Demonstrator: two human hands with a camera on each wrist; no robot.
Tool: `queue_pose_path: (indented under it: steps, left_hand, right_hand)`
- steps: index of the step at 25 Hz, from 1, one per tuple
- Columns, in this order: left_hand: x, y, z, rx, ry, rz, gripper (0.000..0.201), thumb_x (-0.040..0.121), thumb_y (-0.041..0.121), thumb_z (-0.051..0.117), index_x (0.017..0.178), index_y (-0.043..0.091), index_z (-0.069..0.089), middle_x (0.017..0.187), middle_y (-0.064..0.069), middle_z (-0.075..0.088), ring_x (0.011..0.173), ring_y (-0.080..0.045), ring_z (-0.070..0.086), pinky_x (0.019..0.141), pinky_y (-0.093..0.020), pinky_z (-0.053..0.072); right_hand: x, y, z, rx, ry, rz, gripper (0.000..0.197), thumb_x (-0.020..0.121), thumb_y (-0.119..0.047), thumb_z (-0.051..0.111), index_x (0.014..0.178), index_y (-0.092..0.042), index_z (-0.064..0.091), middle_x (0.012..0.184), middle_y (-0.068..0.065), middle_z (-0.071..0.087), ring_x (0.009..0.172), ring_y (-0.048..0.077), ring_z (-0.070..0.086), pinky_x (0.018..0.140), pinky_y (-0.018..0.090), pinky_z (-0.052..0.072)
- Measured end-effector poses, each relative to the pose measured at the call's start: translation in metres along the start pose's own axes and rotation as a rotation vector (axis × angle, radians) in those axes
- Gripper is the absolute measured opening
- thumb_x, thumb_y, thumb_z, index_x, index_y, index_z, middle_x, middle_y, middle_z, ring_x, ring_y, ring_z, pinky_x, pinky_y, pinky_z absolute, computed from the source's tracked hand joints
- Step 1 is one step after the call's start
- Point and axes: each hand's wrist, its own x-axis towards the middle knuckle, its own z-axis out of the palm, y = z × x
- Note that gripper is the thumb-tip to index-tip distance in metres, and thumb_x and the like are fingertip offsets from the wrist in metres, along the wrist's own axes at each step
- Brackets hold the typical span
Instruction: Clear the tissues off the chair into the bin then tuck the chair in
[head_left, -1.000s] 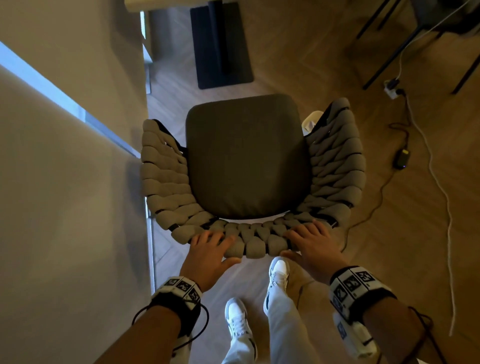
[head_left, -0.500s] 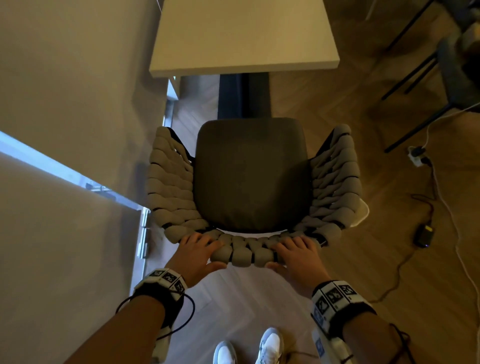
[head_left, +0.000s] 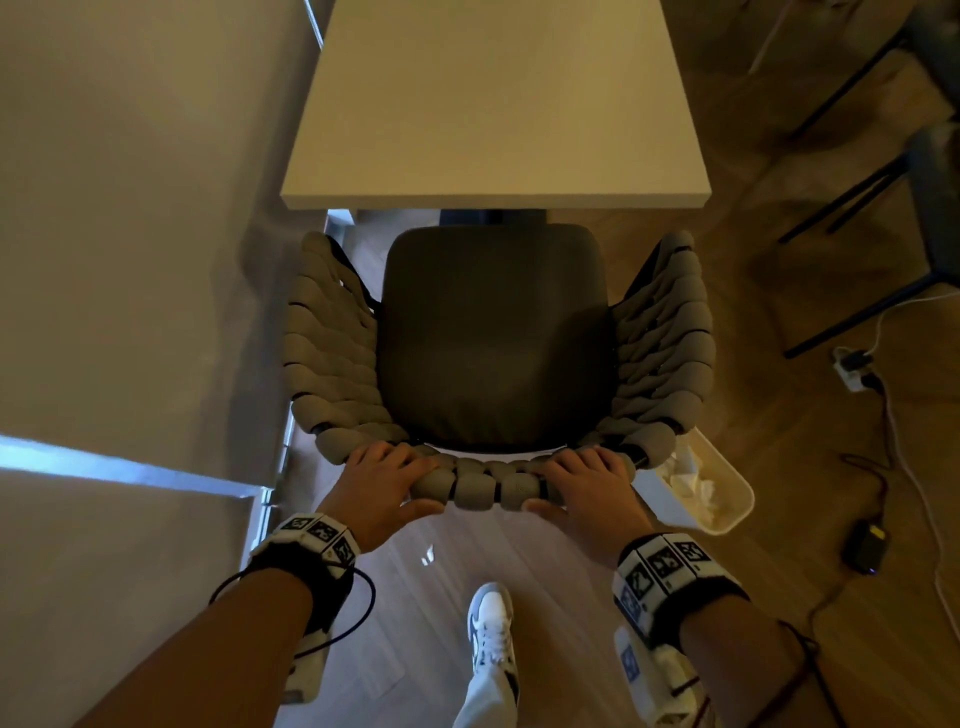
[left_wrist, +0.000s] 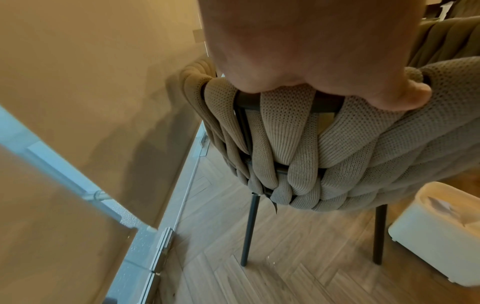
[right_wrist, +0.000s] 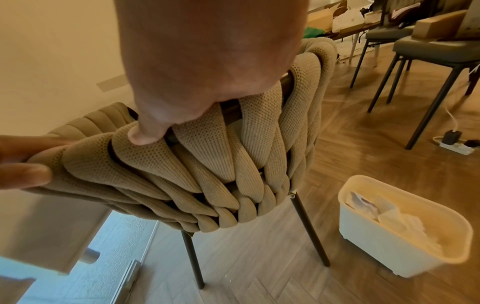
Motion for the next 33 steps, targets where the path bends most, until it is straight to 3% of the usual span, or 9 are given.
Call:
queue_pose_path:
  steps: [7,11,16,19,28,31,33]
  left_hand:
    - [0.081,-0.040,-0.031,-0.048,0.038,0.034,0.081,0.073,0.084,0.019,0.122,0.030,0.055,0.113,0.001,0.062,0.103,-0.020,0.054,0.094,-0.040,0.038]
    - [0.118,-0.056,-0.046,-0.062,0.010,0.029,0.081,0.071,0.084,0.021,0.125,0.031,0.052,0.117,0.002,0.059,0.106,-0.019,0.050,0.097,-0.041,0.036]
    - [0.164,-0.070,-0.066,-0.037,0.023,0.060,0.087,0.070,0.084,0.010,0.127,0.033,0.049,0.117,0.002,0.056,0.105,-0.021,0.048,0.096,-0.042,0.035]
    - [0.186,-0.075,-0.072,0.012,0.017,0.076,0.085,0.070,0.085,0.015,0.128,0.032,0.049,0.116,0.001,0.056,0.104,-0.022,0.047,0.094,-0.042,0.035]
    - [0.197,-0.081,-0.076,0.043,0.020,0.061,0.075,0.075,0.076,0.024,0.131,0.032,0.045,0.120,-0.001,0.055,0.108,-0.024,0.047,0.097,-0.045,0.035]
    - [0.189,-0.071,-0.076,0.080,0.004,0.041,0.063,0.084,0.067,0.039,0.136,0.030,0.042,0.129,-0.003,0.051,0.118,-0.027,0.043,0.103,-0.047,0.031]
    - [0.183,-0.060,-0.074,0.105,0.034,-0.052,0.065,0.087,0.061,0.043,0.141,0.027,0.035,0.142,-0.007,0.042,0.131,-0.030,0.034,0.111,-0.050,0.023]
  right_hand:
    - [0.083,0.016,-0.037,0.002,0.054,-0.012,0.042,0.086,-0.058,0.044,0.122,-0.037,0.049,0.118,-0.010,0.057,0.117,0.017,0.048,0.112,0.038,0.018]
    - [0.120,0.024,-0.052,-0.014,0.037,0.002,0.043,0.086,-0.060,0.042,0.121,-0.037,0.050,0.117,-0.010,0.057,0.117,0.017,0.048,0.112,0.040,0.018]
    - [0.161,0.038,-0.073,-0.042,0.051,0.019,0.042,0.086,-0.061,0.041,0.119,-0.036,0.051,0.114,-0.007,0.056,0.113,0.019,0.049,0.111,0.042,0.021]
    - [0.181,0.047,-0.083,-0.074,0.032,0.013,0.044,0.087,-0.061,0.039,0.120,-0.034,0.051,0.115,-0.006,0.056,0.114,0.020,0.049,0.111,0.041,0.021]
    - [0.190,0.049,-0.091,-0.102,0.034,-0.003,0.046,0.087,-0.059,0.040,0.122,-0.032,0.050,0.118,-0.005,0.056,0.116,0.021,0.049,0.111,0.042,0.021]
    - [0.183,0.044,-0.092,-0.126,-0.003,0.059,0.051,0.087,-0.059,0.040,0.130,-0.031,0.045,0.127,-0.003,0.054,0.125,0.023,0.044,0.114,0.043,0.018]
    - [0.175,0.031,-0.092,-0.114,0.031,0.118,0.054,0.088,-0.054,0.044,0.136,-0.029,0.040,0.136,-0.001,0.048,0.131,0.025,0.039,0.116,0.045,0.019]
